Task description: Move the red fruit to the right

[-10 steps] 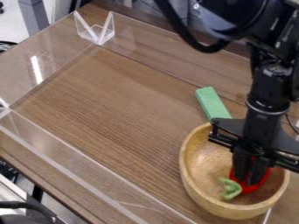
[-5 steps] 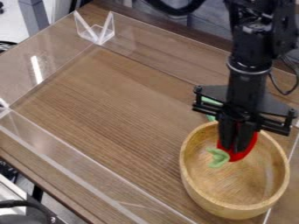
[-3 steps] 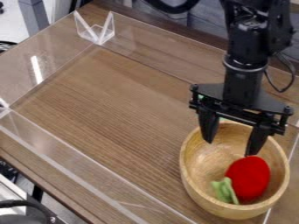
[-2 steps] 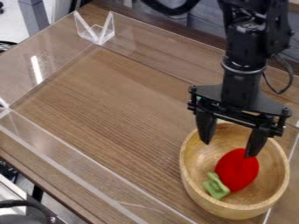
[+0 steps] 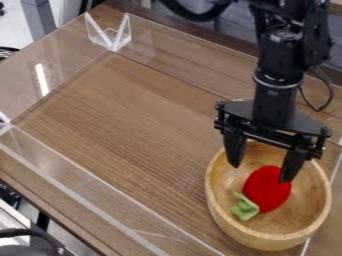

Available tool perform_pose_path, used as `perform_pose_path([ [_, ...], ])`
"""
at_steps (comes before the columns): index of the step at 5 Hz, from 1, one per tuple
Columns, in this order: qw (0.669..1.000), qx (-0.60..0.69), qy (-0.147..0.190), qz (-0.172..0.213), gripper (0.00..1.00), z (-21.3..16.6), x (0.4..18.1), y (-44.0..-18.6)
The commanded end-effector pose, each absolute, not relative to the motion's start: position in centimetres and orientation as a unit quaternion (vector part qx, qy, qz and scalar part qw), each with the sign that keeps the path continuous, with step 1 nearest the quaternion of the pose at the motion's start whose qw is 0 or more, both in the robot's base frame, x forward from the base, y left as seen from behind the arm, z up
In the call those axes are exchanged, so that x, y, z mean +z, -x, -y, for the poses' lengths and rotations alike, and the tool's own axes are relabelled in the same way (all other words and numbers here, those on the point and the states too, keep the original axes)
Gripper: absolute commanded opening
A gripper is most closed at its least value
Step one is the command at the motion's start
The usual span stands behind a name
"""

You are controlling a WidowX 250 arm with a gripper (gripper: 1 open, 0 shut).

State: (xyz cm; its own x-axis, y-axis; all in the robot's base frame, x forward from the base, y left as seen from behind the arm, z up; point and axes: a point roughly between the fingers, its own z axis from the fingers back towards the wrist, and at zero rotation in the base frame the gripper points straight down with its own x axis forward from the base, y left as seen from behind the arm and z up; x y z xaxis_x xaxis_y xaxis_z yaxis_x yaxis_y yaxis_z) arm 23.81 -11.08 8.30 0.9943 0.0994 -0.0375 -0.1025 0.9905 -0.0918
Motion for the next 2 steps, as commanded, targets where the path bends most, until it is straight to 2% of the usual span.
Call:
perform_pose_path([
  [1,0.997,0.055,0.048,-0.008,1.0,10.85,8.61,-24.15],
  [2,0.997,0.058,0.045,-0.011,1.0,10.74,8.35,-24.18],
])
